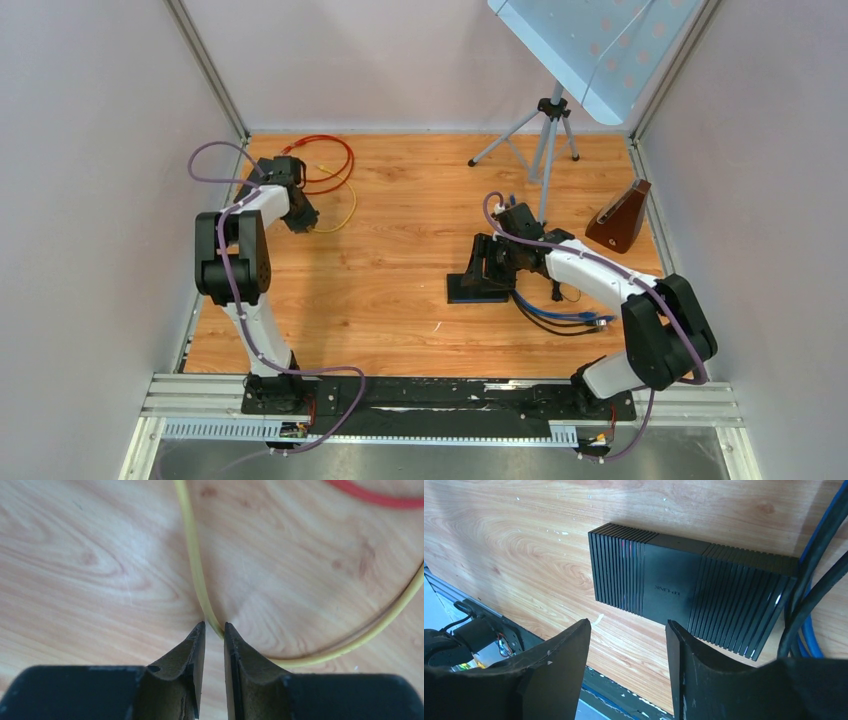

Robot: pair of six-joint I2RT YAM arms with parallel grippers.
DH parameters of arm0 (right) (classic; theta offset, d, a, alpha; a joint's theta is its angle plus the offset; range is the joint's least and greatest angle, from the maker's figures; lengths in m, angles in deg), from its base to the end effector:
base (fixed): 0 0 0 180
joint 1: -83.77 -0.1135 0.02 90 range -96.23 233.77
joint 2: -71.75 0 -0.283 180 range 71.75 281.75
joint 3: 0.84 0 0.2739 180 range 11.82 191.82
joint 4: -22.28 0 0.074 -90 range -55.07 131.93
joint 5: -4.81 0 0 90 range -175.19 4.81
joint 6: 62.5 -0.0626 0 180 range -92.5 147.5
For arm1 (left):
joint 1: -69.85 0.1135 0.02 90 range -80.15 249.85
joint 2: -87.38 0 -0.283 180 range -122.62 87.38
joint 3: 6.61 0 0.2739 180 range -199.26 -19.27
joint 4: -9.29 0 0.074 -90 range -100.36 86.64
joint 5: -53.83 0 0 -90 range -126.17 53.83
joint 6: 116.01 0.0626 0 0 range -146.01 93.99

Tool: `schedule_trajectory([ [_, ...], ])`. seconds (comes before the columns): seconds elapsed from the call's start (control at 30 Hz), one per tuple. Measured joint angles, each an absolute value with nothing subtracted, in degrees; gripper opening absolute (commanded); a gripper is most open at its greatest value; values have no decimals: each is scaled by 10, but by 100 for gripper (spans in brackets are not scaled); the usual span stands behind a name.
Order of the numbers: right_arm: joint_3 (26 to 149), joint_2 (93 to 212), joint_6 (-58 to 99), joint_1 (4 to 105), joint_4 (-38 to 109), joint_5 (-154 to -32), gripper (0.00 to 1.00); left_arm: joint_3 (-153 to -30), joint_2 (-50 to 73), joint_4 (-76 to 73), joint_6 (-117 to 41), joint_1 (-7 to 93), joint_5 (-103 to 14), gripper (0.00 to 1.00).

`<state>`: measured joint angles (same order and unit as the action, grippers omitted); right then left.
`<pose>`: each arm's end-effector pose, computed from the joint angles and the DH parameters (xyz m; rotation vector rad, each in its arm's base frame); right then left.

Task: Pull the plug from the switch port
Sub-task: Move the switch port to the center of the board.

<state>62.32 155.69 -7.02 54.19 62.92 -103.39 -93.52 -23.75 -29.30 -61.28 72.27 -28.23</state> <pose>0.2600 0.1701 0.1805 0.0065 2.7900 0.7553 0.4332 0.0270 0.1441 -0.8975 2.4920 -0.0048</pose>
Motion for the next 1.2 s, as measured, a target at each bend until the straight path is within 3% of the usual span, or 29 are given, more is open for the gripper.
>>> schedule_trajectory([
  [0.43,623,1561,-73,542,629,-1044,56,-780,-116,-279,-580,684,-326,14],
  [0.6,623,1561,-74,542,629,-1049,56,-711,-55,-280,-580,667,-356,15],
  [0.83,623,1561,-73,540,619,-1066,59,-621,47,-302,-580,645,-405,30],
  [1.03,655,1586,-50,525,616,-1087,60,-557,169,-328,-589,636,-437,55],
  [1.2,758,1648,-16,496,613,-1095,60,-555,222,-332,-594,636,-427,77],
])
